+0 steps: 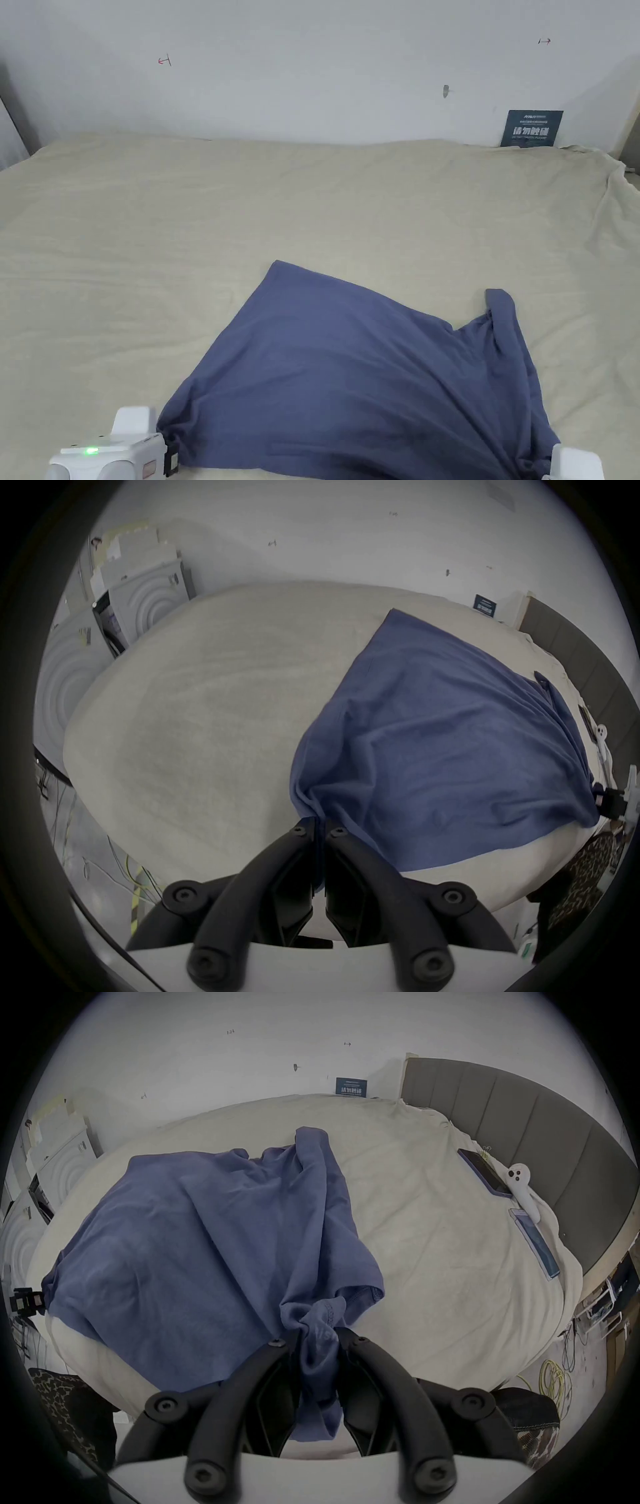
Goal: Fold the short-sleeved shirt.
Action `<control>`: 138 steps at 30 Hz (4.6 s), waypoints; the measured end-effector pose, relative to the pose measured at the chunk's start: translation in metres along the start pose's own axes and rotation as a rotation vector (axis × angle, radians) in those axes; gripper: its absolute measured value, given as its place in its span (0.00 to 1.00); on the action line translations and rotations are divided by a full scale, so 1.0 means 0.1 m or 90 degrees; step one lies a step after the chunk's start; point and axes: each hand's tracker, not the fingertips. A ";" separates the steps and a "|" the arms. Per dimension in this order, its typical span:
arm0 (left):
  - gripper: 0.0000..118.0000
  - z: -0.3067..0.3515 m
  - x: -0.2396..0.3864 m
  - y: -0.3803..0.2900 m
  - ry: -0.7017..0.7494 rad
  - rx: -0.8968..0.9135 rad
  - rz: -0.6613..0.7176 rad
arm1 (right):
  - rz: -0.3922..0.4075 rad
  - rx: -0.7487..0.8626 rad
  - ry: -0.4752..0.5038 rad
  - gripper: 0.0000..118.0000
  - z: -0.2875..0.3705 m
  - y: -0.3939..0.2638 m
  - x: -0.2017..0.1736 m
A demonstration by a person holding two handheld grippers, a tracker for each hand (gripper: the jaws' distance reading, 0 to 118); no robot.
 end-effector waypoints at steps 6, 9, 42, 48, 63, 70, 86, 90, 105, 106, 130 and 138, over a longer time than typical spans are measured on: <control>0.86 0.41 0.08 0.24 -0.058 0.065 0.074 | 0.001 0.097 -0.004 0.74 0.47 0.35 0.04; 0.90 0.73 0.18 0.47 -0.073 0.152 0.068 | 0.011 0.175 0.001 0.74 0.75 0.60 0.09; 0.00 0.37 1.26 2.29 -0.186 0.235 -0.107 | 0.045 0.368 -0.020 0.00 0.67 1.38 0.26; 0.17 -0.50 1.36 2.99 -0.179 0.104 -0.080 | 0.040 0.339 -0.025 0.00 0.35 1.53 0.27; 0.49 -2.12 1.62 3.28 -0.083 -0.049 -0.103 | 0.022 0.272 -0.055 0.00 -0.33 1.60 0.39; 0.03 -2.05 1.77 3.15 -0.092 -0.042 -0.125 | -0.003 0.237 -0.049 0.00 -0.35 1.59 0.50; 0.01 -0.37 1.33 2.99 -0.186 0.115 -0.112 | 0.017 -0.011 -0.029 0.49 -1.32 1.75 0.72; 0.01 -0.29 1.24 2.97 -0.182 0.120 -0.102 | 0.041 -0.065 -0.045 0.48 -1.55 1.65 0.60; 0.01 -0.38 1.08 2.74 -0.179 0.103 -0.081 | 0.042 -0.068 -0.016 0.02 -1.52 1.48 0.25; 0.01 -0.41 1.05 2.74 -0.179 0.101 -0.079 | 0.023 -0.064 -0.007 0.02 -1.48 1.48 0.29; 0.01 0.85 0.25 3.12 -0.149 0.286 0.027 | 0.029 0.415 0.027 0.02 0.79 3.07 0.65; 0.01 1.68 0.12 3.77 -0.112 0.395 0.024 | 0.041 0.533 0.031 0.02 1.32 3.88 0.47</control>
